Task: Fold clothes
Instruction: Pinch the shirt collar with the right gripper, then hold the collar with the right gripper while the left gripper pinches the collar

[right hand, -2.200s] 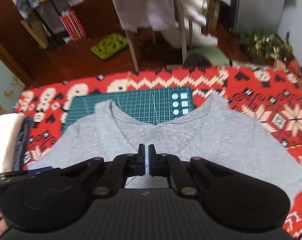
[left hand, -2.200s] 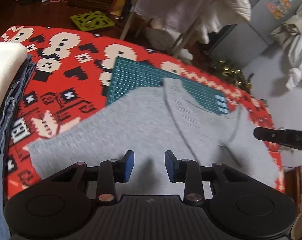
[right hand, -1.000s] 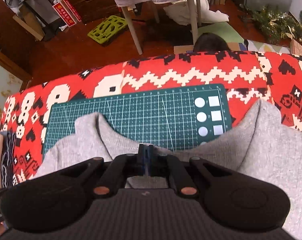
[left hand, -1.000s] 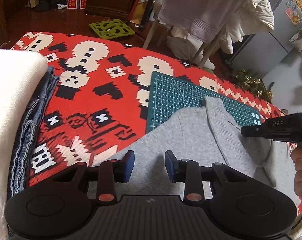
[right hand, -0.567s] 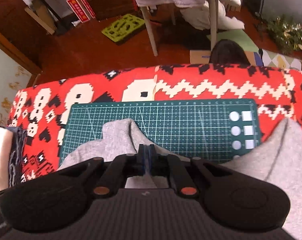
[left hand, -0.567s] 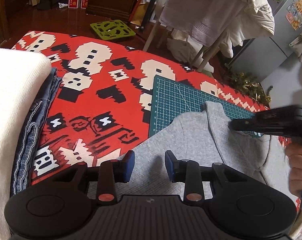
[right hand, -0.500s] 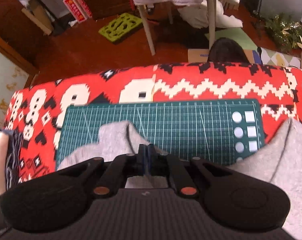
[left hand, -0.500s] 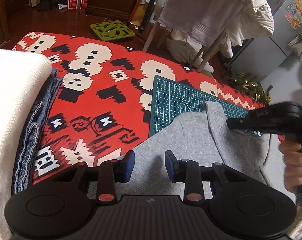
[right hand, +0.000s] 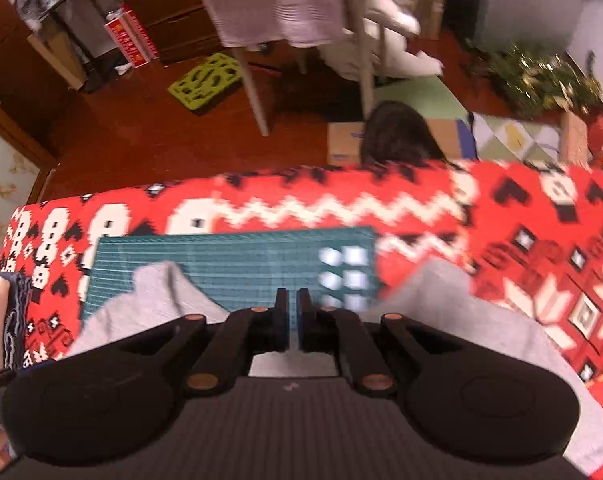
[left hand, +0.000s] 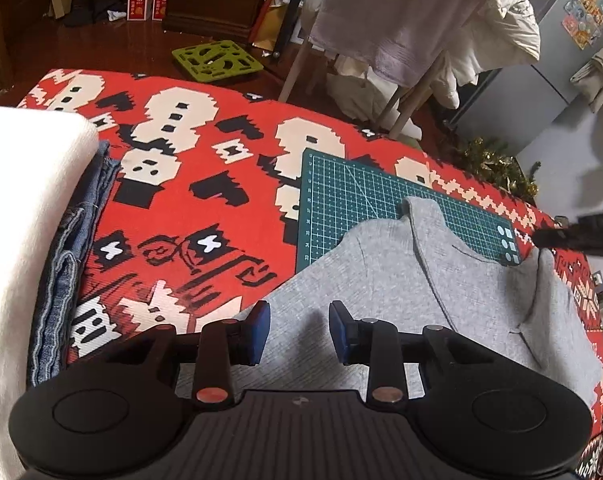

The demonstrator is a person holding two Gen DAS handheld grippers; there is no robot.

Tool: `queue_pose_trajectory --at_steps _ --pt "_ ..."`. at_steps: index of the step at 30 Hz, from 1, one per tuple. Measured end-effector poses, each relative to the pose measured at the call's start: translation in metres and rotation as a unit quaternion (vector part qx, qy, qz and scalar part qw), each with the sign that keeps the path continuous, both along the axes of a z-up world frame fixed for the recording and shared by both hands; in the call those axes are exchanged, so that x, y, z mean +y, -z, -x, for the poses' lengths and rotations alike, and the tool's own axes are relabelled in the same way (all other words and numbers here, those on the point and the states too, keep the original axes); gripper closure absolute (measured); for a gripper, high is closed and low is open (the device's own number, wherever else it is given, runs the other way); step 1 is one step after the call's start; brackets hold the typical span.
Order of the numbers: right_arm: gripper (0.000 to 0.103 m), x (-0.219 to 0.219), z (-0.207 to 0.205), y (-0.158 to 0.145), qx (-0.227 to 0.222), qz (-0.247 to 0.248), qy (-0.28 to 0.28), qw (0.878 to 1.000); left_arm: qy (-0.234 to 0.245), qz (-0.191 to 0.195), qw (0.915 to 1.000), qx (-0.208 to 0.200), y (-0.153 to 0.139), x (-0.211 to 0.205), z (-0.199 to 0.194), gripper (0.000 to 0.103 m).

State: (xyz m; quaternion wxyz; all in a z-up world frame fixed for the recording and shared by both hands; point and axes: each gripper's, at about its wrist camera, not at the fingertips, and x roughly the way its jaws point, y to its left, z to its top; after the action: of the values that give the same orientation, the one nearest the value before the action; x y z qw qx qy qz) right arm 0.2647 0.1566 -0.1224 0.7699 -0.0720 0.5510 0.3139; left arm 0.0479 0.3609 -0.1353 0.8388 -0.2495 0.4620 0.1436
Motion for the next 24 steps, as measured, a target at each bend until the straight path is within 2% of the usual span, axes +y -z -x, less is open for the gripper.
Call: queue_pose_trajectory --at_steps 5,10,11,14,16,20,24 --pt "0.1 -0.009 0.001 0.027 0.032 0.008 -0.002 0.999 0.004 -0.002 1.0 0.007 0.0 -0.007 -0.001 0.071" --pt "0.1 0.004 0.008 0.044 0.02 0.02 -0.017 0.999 0.011 -0.004 0.9999 0.006 0.0 -0.009 -0.002 0.071" --pt "0.103 0.005 0.006 0.044 0.02 0.014 -0.013 1.0 0.013 -0.002 0.9999 0.004 -0.001 -0.009 -0.002 0.071" --pt "0.103 0.0 -0.003 0.045 0.033 -0.002 0.001 0.999 0.017 -0.008 0.9998 0.001 -0.002 -0.012 -0.004 0.071" --pt "0.1 -0.004 -0.009 0.039 0.031 -0.005 0.014 0.999 0.02 -0.011 0.9997 0.001 -0.003 -0.014 -0.005 0.071" --pt "0.099 -0.03 -0.022 0.016 0.005 -0.015 0.037 0.999 0.025 -0.017 0.9996 -0.002 -0.004 -0.015 -0.004 0.071" --pt "0.099 -0.051 -0.038 0.019 0.008 0.006 0.07 0.997 0.022 -0.005 0.9997 -0.002 -0.002 -0.013 -0.007 0.071"
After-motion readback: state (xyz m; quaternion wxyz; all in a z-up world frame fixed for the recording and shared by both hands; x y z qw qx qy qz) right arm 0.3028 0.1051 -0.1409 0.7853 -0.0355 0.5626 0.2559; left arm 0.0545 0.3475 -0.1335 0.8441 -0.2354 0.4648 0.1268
